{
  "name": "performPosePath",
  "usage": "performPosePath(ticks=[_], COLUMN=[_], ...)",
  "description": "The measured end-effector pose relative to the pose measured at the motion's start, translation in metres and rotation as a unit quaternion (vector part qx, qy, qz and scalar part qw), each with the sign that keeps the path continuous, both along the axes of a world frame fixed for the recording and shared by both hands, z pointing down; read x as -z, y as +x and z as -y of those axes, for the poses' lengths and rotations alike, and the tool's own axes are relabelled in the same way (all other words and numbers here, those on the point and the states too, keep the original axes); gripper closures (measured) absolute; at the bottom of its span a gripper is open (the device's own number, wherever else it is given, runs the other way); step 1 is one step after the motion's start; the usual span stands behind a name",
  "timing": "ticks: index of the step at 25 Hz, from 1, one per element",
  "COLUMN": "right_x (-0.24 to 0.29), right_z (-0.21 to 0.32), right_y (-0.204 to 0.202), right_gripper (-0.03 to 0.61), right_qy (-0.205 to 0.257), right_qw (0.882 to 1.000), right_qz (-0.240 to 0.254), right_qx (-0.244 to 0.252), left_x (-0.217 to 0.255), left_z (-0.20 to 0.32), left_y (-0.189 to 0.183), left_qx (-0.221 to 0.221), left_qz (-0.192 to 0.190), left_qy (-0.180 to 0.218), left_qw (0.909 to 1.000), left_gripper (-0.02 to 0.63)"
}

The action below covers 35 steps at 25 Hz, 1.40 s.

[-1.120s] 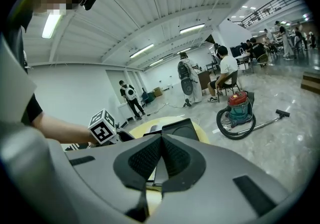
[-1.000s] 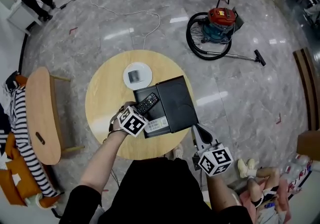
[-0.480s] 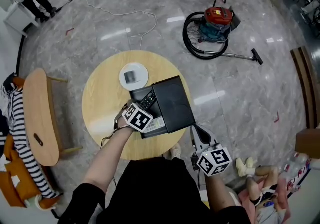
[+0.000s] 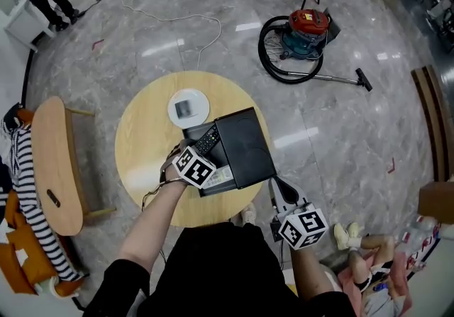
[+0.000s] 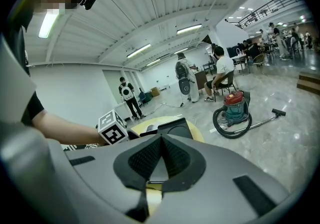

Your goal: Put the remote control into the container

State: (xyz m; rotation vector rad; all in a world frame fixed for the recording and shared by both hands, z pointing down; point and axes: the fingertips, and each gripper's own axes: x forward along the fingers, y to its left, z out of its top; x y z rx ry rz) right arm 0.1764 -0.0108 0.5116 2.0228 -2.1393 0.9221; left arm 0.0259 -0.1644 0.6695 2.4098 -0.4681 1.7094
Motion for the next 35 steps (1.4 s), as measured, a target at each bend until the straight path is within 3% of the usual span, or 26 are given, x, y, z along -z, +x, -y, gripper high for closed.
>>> performPosePath(ticks=[4,7,17,28,32,35], right_x=[0.001,0.002,0.001,0.002,0.000,-0.002], right_z=[0.000,0.000,0.005,0.002,-0.001,-0.002], right_y=[-0.002,0.000,-0.002,-0.001,0.001,0.000], right_gripper=[0.572,0.572,0.572,0.572,0.572,0.572], right_qy=[0.000,0.000,0.001,0.001,-0.002,-0.003], right_qw=[1.000,1.000,1.000,1.000,1.000,1.000], right_qz=[-0.001,-0.001,0.002,-0.001,0.000,0.002], right_qx=[0.001,0.002,0.013,0.016,0.014,0.014], left_x=[-0.002,-0.002,0.007,-0.010,-0.011,-0.014], left_z=[-0.004,-0.007,-0.013,-0.029,-0.031,-0.039], left_y=[0.000,-0.001,-0.001,-0.006,-0.001,-0.001], left_qx=[-0.023,-0.028,-0.024,0.001,0.023,0.047], left_qz=[-0.002,0.002,-0.023,0.009,0.012,0.011], left_qy=[-0.001,-0.008,-0.008,-0.040,-0.031,-0.051], left_qw=[0.9997,0.9996,0.9994,0.9992,0.9992,0.9975], left_gripper=[0.364,0.304,0.301,0.303,0.311,0.311])
